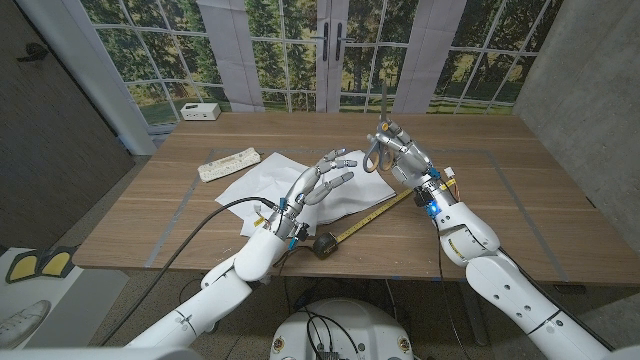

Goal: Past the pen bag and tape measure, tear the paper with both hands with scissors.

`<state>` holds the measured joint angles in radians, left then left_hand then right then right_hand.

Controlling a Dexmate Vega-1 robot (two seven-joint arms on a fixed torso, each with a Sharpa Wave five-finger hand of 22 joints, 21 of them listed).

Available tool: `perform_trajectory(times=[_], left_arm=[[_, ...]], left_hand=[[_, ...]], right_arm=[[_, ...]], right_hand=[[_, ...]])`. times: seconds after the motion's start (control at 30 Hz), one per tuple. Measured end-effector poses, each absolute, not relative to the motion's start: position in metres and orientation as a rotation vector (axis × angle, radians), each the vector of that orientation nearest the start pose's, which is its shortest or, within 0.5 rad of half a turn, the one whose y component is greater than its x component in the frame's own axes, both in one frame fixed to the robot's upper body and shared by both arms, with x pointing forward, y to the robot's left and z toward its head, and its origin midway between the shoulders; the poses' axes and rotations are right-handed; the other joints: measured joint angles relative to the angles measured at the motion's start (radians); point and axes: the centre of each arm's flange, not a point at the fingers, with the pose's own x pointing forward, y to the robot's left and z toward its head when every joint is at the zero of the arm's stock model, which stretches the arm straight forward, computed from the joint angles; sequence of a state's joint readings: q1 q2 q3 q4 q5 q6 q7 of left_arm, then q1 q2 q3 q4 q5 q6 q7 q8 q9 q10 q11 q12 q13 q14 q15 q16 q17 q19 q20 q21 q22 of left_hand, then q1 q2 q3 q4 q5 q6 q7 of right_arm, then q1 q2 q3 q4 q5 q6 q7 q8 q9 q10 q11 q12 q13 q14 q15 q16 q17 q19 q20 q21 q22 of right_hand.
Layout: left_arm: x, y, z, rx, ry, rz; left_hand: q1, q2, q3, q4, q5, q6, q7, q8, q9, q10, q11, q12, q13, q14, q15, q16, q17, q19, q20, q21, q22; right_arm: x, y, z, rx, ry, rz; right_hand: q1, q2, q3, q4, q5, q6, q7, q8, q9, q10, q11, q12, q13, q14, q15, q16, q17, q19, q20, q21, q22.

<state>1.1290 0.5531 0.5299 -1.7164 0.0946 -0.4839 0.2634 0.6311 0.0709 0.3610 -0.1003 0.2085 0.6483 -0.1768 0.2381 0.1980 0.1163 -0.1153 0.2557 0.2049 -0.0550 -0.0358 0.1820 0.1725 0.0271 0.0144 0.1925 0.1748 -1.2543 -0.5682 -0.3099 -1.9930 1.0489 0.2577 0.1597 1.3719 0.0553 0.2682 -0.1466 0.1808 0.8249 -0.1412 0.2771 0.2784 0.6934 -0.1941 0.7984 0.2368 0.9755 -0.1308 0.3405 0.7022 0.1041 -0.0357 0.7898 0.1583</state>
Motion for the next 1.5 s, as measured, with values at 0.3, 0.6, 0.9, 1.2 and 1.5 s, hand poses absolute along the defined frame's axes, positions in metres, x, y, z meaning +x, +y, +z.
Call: perform_trajectory(times=[0.3,0.6,0.9,1.2,1.5], left_arm=[[0.511,0.126,-0.092,0.404,-0.95,-0.386],[0.516,0.121,-0.094,0.285,-0.899,-0.462],[0.52,0.111,-0.098,0.202,-0.861,-0.514],[0.523,0.105,-0.101,0.16,-0.838,-0.547],[0.525,0.101,-0.103,0.132,-0.821,-0.577]], left_hand=[[0.002,0.012,-0.006,-0.011,0.0,0.027,-0.009,0.0,-0.003,-0.039,0.019,-0.013,0.0,-0.018,0.0,0.0,0.0,0.001,0.001,0.0,-0.003],[0.01,-0.02,-0.024,-0.029,0.0,0.061,-0.007,-0.006,-0.008,-0.129,0.036,-0.049,0.0,-0.043,0.0,-0.005,0.0,-0.015,-0.022,0.0,-0.003],[0.015,-0.024,-0.031,-0.036,0.0,0.108,0.0,-0.001,-0.007,-0.142,0.037,-0.052,0.0,-0.052,0.002,-0.005,0.0,-0.011,-0.026,0.0,-0.003],[0.019,-0.028,-0.031,-0.036,0.0,0.113,0.005,0.0,-0.007,-0.133,0.035,-0.044,0.0,-0.052,0.002,-0.005,0.0,-0.011,-0.026,0.0,-0.003],[0.019,-0.028,-0.035,-0.04,0.0,0.129,0.0,0.0,-0.007,-0.129,0.031,-0.044,0.0,-0.052,0.002,-0.005,0.0,-0.011,-0.025,0.0,-0.003]], right_arm=[[0.489,-0.182,-0.035,0.485,-0.627,0.734],[0.488,-0.18,-0.036,0.495,-0.605,0.756],[0.489,-0.174,-0.038,0.507,-0.59,0.769],[0.493,-0.168,-0.04,0.517,-0.574,0.775],[0.496,-0.162,-0.042,0.525,-0.56,0.786]], right_hand=[[0.0,0.0,-0.005,0.003,0.0,0.0,0.0,-0.004,0.003,0.001,0.002,-0.001,0.006,0.0,0.0,0.0,0.005,0.011,0.0,-0.017,0.0],[0.018,0.017,-0.018,0.001,-0.004,-0.005,-0.005,-0.008,0.007,0.002,0.001,-0.01,0.012,0.0,0.0,-0.006,0.009,0.027,-0.002,-0.041,0.0],[0.018,0.018,-0.019,0.001,-0.003,-0.005,-0.005,-0.008,0.007,0.003,0.0,-0.012,0.022,0.0,0.0,-0.007,0.014,0.027,-0.002,-0.062,0.0],[0.018,0.018,-0.026,0.002,-0.003,-0.005,-0.005,-0.015,0.007,0.003,0.0,-0.018,0.022,0.0,0.0,-0.008,0.021,0.027,-0.002,-0.087,0.0],[0.018,0.018,-0.031,0.005,-0.003,-0.005,-0.005,-0.019,0.012,0.005,-0.003,-0.022,0.025,0.0,0.0,-0.008,0.027,0.027,-0.002,-0.105,0.0]])
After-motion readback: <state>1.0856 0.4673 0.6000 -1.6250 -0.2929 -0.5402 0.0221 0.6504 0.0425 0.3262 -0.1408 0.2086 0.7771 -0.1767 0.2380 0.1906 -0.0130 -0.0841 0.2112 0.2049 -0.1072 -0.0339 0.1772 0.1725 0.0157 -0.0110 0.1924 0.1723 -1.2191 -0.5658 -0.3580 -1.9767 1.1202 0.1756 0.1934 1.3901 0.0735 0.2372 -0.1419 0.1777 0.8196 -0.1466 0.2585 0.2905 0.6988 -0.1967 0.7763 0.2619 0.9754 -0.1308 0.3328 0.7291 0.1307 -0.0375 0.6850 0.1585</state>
